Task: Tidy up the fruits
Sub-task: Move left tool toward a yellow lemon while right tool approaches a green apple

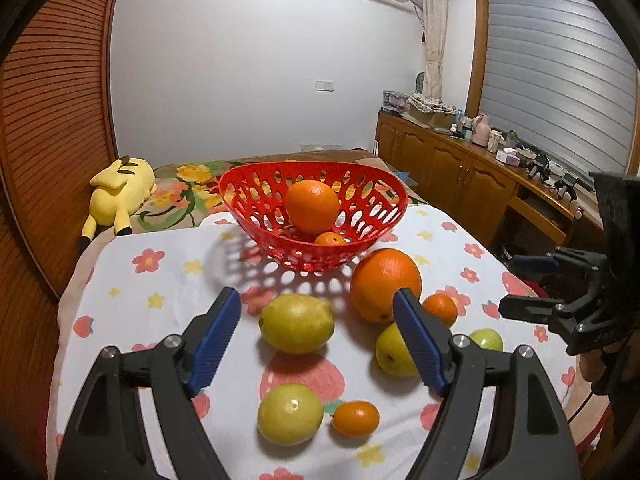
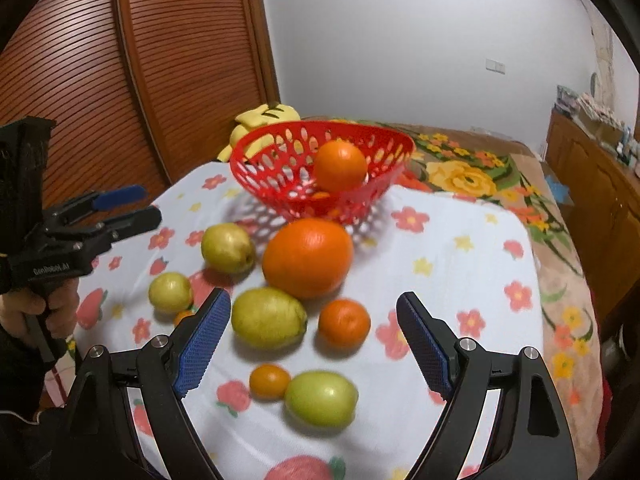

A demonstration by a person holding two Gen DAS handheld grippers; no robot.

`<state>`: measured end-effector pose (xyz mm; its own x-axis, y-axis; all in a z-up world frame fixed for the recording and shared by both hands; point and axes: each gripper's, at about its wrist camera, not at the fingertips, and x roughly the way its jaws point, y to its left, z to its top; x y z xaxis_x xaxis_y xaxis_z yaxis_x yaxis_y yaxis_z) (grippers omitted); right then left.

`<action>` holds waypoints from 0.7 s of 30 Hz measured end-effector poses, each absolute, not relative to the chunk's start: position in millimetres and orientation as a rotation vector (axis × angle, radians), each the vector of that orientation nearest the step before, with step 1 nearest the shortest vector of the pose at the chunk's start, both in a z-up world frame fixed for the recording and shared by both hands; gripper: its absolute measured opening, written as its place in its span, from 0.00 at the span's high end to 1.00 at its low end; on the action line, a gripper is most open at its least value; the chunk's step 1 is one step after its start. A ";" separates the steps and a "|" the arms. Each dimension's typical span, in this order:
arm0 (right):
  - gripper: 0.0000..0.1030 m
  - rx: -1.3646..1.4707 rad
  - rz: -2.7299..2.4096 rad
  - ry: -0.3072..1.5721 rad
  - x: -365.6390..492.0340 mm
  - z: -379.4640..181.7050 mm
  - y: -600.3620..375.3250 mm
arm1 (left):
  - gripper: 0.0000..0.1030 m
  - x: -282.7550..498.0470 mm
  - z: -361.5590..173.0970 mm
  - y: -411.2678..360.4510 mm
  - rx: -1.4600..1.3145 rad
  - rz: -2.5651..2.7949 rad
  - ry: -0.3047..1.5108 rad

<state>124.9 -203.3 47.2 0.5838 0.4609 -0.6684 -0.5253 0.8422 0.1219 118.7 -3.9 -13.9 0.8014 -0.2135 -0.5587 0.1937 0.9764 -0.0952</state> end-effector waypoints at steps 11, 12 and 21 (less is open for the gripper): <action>0.16 -0.036 0.562 0.810 108.7 1.1 -219.2 | 0.23 105.6 -41.9 -6.2 -0.044 -0.205 0.624; 0.16 -0.035 0.561 0.816 108.1 -2.3 -219.3 | 0.23 105.0 -44.1 -6.3 -0.046 -0.203 0.624; 0.16 -0.024 0.571 0.838 106.4 -18.5 -217.3 | 0.23 98.1 -59.8 -6.0 -0.010 -0.187 0.628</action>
